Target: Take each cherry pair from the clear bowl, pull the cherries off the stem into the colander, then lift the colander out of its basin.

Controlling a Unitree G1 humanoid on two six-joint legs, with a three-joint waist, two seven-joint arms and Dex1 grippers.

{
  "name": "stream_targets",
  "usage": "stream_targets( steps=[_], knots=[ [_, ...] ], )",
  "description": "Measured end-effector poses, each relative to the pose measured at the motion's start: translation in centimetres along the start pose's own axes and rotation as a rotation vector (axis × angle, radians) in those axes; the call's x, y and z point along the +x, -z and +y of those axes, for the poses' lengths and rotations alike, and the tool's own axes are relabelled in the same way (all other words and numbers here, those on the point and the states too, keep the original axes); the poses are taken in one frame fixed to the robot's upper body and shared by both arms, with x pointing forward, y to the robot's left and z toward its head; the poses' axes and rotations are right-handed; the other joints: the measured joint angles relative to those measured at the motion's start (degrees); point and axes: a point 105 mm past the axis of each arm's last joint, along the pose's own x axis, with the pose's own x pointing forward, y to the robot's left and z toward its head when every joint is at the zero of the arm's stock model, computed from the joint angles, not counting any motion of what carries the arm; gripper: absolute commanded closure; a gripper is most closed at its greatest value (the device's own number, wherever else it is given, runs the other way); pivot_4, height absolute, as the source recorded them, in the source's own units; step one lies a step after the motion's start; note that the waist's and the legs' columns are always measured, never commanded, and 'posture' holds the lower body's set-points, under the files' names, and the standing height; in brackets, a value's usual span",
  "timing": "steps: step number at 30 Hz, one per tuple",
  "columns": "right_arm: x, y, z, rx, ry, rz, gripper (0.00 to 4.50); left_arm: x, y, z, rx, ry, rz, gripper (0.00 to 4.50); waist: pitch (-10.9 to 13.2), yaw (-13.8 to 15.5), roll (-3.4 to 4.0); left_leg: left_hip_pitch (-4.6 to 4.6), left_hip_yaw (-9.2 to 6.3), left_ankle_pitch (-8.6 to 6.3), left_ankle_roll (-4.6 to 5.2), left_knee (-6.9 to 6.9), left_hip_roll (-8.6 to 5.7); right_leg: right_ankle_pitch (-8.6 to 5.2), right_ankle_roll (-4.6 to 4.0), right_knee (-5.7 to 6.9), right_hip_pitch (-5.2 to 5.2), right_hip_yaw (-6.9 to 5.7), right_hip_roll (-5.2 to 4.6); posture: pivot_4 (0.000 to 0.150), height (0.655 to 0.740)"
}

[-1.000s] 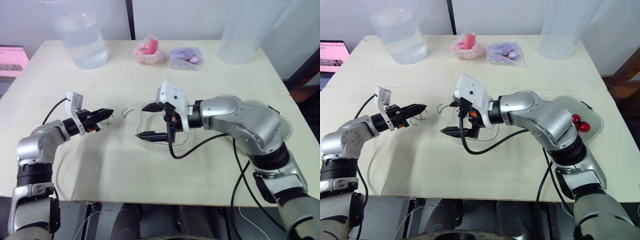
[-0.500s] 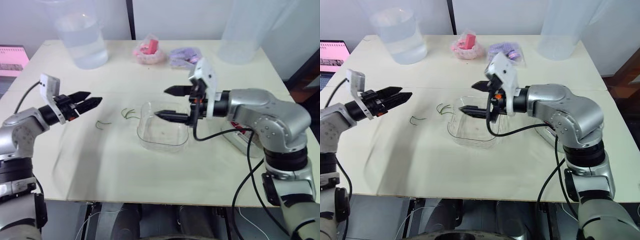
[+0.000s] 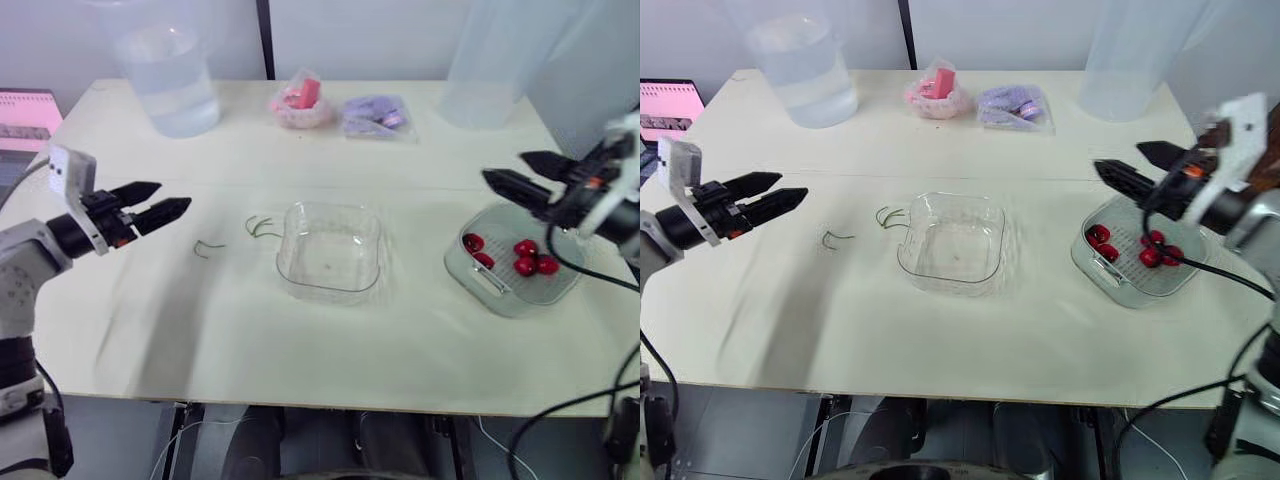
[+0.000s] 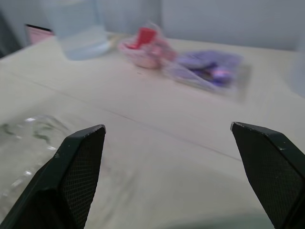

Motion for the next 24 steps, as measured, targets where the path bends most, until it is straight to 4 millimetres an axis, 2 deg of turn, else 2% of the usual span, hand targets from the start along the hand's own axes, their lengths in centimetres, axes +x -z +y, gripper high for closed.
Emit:
stream_targets(
  steps=[2,5,9,12,14,16,20,24],
  knots=[
    [-1.5,0.6,-0.3,-0.017,0.001,0.085,0.00,0.8,-0.2,-1.5,0.005,0.089,0.018,0.02,0.00,-0.01,0.00,0.03,0.01,0.00,0.00,0.01,0.00,0.00,0.00,-0.01,0.05,0.01,0.00,0.150,0.7348],
    [-3.8,0.2,-0.5,-0.077,-0.005,0.192,0.00,2.5,-1.7,-5.5,0.045,0.307,0.035,0.02,0.01,-0.23,-0.01,0.31,0.01,-0.03,0.05,0.00,0.02,0.00,0.00,-0.09,0.33,0.01,0.05,0.150,0.7348],
    [-5.3,-0.4,-0.5,-0.138,-0.005,0.306,0.00,3.3,-3.5,-10.9,0.191,0.574,0.076,0.02,0.01,-0.42,0.00,0.97,0.18,-0.24,0.41,-0.08,0.05,-0.05,-0.02,-0.21,0.90,0.19,0.10,0.150,0.7348],
    [-5.6,-1.2,0.1,-0.174,-0.027,0.376,0.00,3.3,-2.3,-14.1,0.286,0.773,0.167,0.02,0.00,-0.46,0.11,1.06,0.29,-0.26,0.44,-0.11,0.07,-0.06,-0.02,-0.21,0.92,0.31,0.14,0.150,0.7348],
    [-5.3,-1.3,0.7,-0.214,-0.057,0.422,0.00,3.4,-1.5,-15.1,0.299,0.853,0.198,0.02,0.01,-0.42,0.10,1.04,0.30,-0.26,0.44,-0.09,0.12,-0.06,-0.03,-0.22,0.92,0.30,0.18,0.150,0.7348],
    [-4.3,-0.8,1.5,-0.261,-0.104,0.474,0.00,3.7,-1.7,-15.8,0.323,0.910,0.181,0.02,0.02,-0.36,0.07,1.01,0.30,-0.27,0.45,-0.04,0.12,-0.06,-0.03,-0.25,0.92,0.30,0.17,0.150,0.7348],
    [-1.8,0.8,3.2,-0.283,-0.192,0.532,0.00,4.4,-2.5,-16.9,0.379,0.971,0.125,0.02,0.05,-0.34,0.06,0.94,0.31,-0.28,0.47,-0.02,0.12,-0.07,-0.02,-0.29,0.88,0.29,0.14,0.150,0.7348],
    [-0.2,3.0,3.9,-0.268,-0.232,0.617,0.00,4.6,-2.7,-17.3,0.381,0.991,0.107,0.02,0.06,-0.25,0.06,0.89,0.31,-0.29,0.48,-0.01,0.12,-0.07,-0.02,-0.29,0.82,0.29,0.13,0.150,0.7348]
  ],
)
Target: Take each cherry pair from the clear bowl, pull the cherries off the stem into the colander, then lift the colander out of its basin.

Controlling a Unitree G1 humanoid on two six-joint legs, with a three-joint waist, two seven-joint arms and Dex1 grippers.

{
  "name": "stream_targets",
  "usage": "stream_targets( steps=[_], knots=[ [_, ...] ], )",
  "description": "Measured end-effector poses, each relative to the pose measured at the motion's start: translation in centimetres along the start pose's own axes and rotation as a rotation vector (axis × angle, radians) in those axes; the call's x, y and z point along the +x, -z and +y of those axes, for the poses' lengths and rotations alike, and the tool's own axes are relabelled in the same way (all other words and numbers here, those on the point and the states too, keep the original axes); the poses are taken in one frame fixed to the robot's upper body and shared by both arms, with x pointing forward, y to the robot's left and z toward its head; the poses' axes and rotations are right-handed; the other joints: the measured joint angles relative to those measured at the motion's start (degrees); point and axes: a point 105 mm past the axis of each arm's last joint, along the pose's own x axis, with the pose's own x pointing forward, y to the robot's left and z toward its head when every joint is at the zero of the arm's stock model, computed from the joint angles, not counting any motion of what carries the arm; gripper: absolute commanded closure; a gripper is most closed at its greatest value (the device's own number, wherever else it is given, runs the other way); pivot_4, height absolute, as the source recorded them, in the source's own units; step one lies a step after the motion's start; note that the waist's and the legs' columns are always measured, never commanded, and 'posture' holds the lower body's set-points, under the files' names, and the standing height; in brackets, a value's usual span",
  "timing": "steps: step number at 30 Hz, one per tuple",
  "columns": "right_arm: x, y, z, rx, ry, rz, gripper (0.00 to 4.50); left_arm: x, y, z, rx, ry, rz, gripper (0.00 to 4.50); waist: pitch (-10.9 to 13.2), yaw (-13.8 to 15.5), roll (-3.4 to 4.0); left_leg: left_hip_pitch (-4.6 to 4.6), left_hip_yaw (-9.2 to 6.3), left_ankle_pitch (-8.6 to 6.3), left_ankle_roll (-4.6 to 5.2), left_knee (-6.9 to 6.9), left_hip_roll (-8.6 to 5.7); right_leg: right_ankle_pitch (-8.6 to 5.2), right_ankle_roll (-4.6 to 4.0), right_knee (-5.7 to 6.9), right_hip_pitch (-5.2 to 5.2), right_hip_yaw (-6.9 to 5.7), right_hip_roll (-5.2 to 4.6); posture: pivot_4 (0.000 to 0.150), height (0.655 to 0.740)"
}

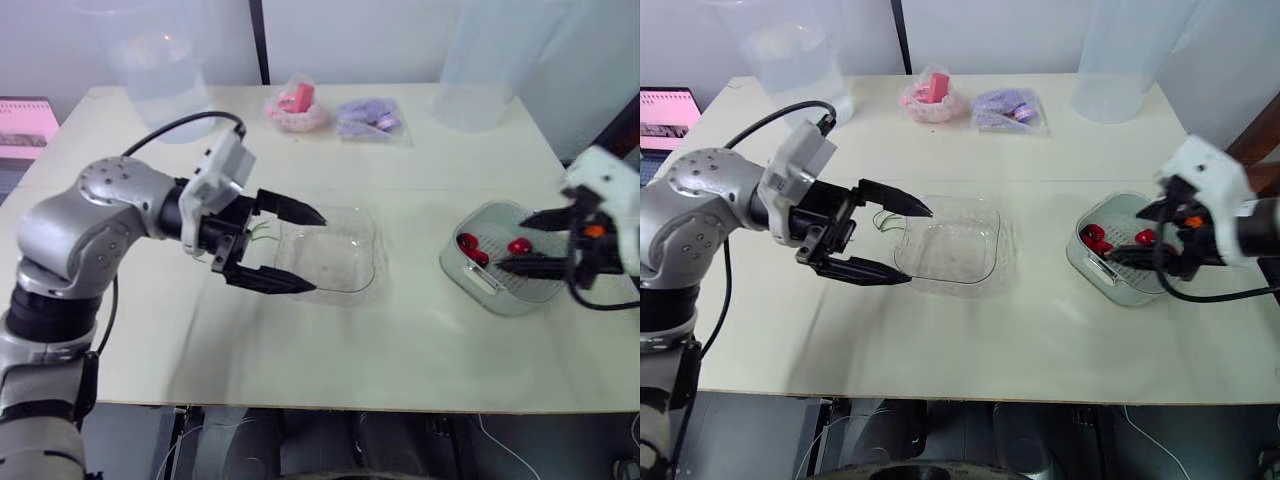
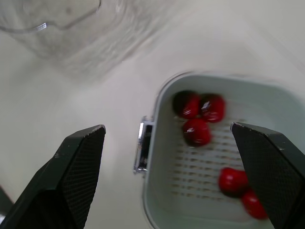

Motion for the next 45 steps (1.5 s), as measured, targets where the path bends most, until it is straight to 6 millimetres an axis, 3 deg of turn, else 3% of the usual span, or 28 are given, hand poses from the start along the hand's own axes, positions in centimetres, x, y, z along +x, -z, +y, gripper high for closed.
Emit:
stream_targets(
  steps=[5,22,25,27,28,45],
  knots=[
    [2.0,1.0,0.3,0.036,-0.028,0.066,2.36,0.3,-0.1,-0.3,0.012,0.005,0.001,0.00,0.01,0.07,0.01,-0.01,0.00,0.00,0.00,-0.01,0.00,0.00,0.00,0.00,-0.02,0.00,-0.01,0.150,0.7348],
    [3.0,2.9,0.7,0.078,-0.042,0.136,2.36,0.3,0.9,-0.4,0.010,-0.022,0.012,0.00,0.01,0.10,0.01,-0.01,0.00,-0.01,0.02,0.00,0.00,0.00,0.00,0.00,-0.02,0.00,0.00,0.150,0.7348],
    [3.0,3.0,0.7,0.080,-0.042,0.139,3.15,0.4,1.1,-0.3,0.020,-0.024,0.023,0.00,0.01,0.08,0.01,-0.01,0.00,-0.01,0.02,-0.01,0.00,0.00,0.00,0.00,-0.02,0.00,0.00,0.150,0.7348],
    [2.9,3.0,0.5,0.078,-0.024,0.139,4.12,0.5,1.3,-0.3,0.018,-0.020,0.030,0.00,0.01,0.06,0.01,-0.01,0.00,-0.01,0.02,-0.01,0.00,0.00,0.00,0.00,-0.02,0.00,0.00,0.150,0.7348],
    [2.8,3.0,0.3,0.078,-0.015,0.141,4.32,0.5,1.3,-0.3,0.017,-0.021,0.030,0.00,0.00,-0.02,0.01,0.00,-0.01,-0.01,0.02,-0.01,0.00,0.00,0.00,0.00,-0.02,0.00,0.01,0.150,0.7348],
    [2.0,2.3,0.3,0.086,-0.003,0.138,4.32,0.0,2.1,0.9,-0.005,-0.071,0.025,0.00,0.01,-0.06,0.02,0.02,0.00,-0.02,0.03,-0.01,0.02,0.00,0.00,0.02,-0.03,0.01,0.03,0.150,0.7348]
  ],
)
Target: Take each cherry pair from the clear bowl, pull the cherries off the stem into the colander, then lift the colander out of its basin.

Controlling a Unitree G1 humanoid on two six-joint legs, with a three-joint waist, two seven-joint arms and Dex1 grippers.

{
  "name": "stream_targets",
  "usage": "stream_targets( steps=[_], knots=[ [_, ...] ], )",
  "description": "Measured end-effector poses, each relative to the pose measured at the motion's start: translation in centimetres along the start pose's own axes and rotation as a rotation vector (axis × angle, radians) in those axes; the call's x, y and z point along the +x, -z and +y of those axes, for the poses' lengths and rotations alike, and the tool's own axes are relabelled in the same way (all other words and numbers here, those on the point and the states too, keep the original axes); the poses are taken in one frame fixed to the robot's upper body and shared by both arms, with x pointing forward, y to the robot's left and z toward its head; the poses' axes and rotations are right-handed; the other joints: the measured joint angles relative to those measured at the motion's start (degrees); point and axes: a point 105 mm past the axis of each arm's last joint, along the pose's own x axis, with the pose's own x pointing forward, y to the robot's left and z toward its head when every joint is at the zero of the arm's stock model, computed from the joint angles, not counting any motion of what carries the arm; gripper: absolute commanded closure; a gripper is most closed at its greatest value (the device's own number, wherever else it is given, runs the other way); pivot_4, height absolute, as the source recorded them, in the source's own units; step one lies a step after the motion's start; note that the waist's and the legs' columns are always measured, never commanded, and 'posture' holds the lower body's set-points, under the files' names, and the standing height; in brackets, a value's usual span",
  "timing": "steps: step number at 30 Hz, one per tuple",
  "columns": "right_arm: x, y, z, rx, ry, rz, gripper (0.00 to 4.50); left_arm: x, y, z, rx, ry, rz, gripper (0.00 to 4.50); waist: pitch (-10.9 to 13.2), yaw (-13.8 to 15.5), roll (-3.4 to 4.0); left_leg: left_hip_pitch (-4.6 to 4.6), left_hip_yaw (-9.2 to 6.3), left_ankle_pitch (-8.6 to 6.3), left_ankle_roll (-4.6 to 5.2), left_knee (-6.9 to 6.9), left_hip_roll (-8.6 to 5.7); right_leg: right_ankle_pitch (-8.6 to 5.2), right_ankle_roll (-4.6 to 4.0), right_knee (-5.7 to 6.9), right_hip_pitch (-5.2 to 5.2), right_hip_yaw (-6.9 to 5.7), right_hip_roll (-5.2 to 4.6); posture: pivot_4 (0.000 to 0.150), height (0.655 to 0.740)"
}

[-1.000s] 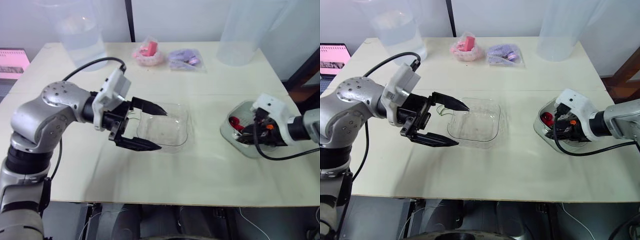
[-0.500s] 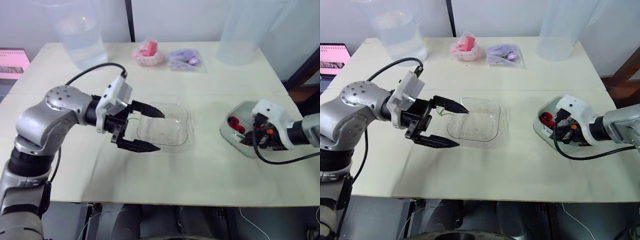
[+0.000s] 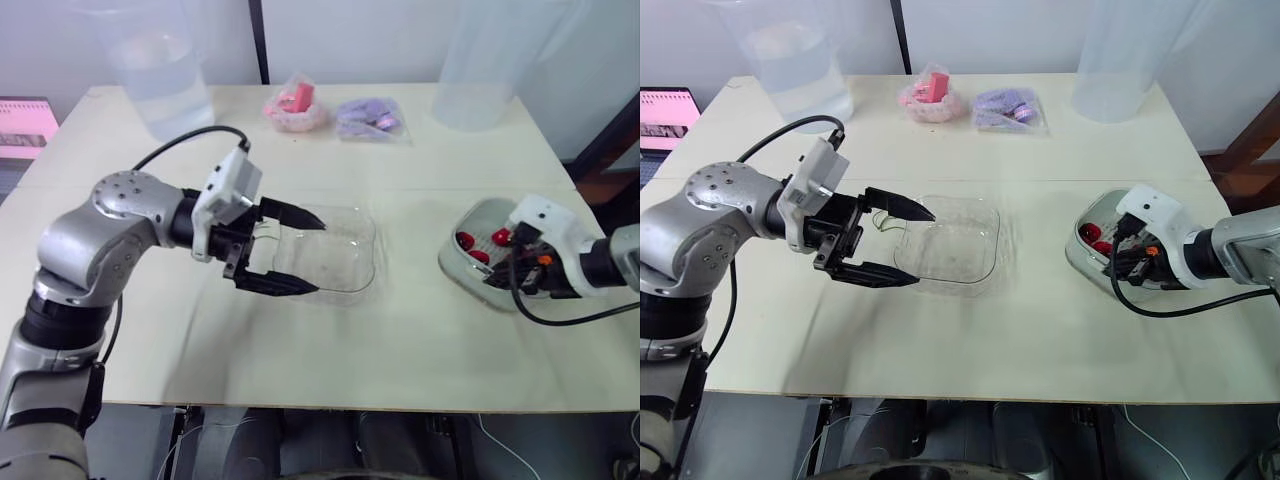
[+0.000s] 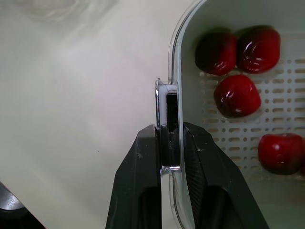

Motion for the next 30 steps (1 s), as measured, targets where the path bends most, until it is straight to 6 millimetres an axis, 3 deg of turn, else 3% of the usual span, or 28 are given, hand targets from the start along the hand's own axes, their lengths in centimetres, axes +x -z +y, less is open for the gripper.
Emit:
stream_targets(
  steps=[7,30],
  knots=[
    [-2.3,-1.5,0.3,-0.027,0.024,-0.028,4.32,0.0,0.9,0.8,-0.028,-0.027,-0.007,0.00,0.02,0.04,0.03,-0.01,0.01,0.00,0.00,0.00,0.00,0.00,0.00,0.00,-0.01,0.00,-0.01,0.150,0.7348],
    [-4.8,-3.2,-0.2,-0.092,0.104,-0.059,4.32,0.0,0.9,2.3,-0.027,-0.049,-0.049,0.00,0.02,0.15,0.04,-0.02,0.02,0.00,0.00,0.00,-0.01,0.00,0.00,0.00,-0.02,0.00,-0.03,0.150,0.7348]
  ],
)
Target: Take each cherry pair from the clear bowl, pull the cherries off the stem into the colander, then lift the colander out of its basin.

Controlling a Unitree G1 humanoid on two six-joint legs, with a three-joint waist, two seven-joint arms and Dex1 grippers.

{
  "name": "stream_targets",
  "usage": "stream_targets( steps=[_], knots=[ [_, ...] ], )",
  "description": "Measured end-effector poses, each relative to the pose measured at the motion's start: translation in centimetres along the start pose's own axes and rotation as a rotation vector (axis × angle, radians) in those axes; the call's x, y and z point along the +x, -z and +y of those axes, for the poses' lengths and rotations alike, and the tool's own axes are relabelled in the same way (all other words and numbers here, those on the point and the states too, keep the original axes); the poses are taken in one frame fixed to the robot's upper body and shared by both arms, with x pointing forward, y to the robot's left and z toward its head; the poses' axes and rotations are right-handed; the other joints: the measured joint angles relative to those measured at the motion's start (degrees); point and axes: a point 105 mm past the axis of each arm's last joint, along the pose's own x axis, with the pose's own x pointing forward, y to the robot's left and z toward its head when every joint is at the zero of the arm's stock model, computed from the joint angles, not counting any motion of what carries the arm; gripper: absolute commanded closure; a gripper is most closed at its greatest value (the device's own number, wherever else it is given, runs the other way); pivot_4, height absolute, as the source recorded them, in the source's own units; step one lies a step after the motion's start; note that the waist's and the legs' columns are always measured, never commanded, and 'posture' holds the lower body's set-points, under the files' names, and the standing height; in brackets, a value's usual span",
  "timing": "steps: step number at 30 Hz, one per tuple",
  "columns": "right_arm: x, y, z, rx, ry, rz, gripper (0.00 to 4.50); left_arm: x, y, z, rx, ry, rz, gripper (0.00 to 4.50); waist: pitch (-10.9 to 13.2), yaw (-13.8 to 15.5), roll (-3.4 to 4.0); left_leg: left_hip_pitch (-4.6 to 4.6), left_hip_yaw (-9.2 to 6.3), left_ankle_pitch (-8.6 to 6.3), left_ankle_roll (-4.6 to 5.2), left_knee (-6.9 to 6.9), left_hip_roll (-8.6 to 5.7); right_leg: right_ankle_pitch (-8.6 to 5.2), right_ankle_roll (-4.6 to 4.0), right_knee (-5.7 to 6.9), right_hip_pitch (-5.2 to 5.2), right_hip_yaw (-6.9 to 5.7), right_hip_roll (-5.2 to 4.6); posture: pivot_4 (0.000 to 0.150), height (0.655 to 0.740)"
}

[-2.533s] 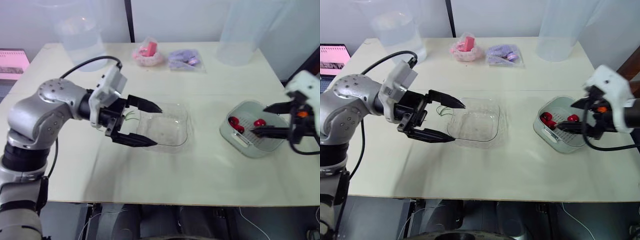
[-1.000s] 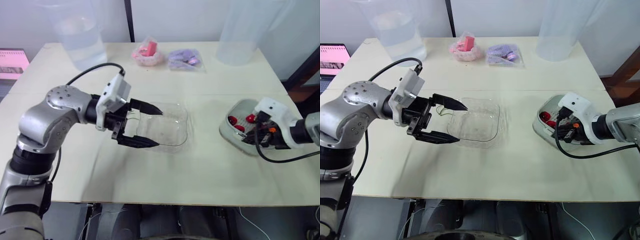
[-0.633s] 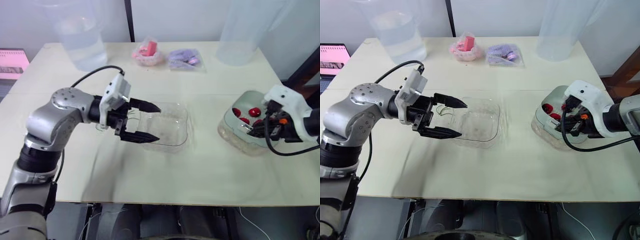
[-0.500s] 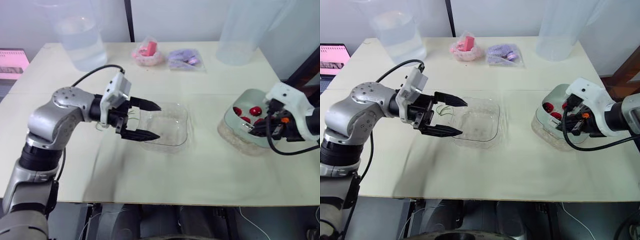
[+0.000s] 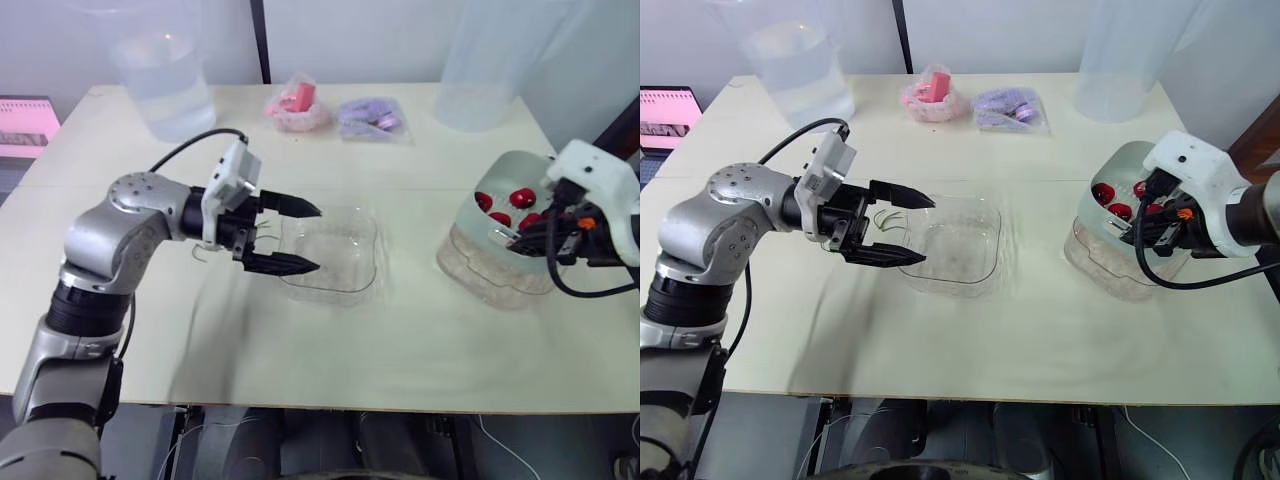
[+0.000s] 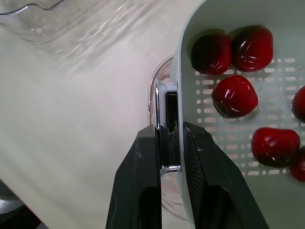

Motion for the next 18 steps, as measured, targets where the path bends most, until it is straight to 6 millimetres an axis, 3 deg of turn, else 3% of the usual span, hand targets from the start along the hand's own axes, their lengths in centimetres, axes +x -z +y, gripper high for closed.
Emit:
stream_targets(
  steps=[18],
  knots=[
    [-0.52,0.58,0.47,0.002,-0.013,0.016,4.32,-0.19,0.41,0.94,0.007,-0.035,-0.009,0.00,0.00,0.00,0.00,0.00,0.00,0.00,0.00,0.00,0.00,0.00,0.00,0.00,-0.01,0.00,0.00,0.150,0.7348]
  ],
)
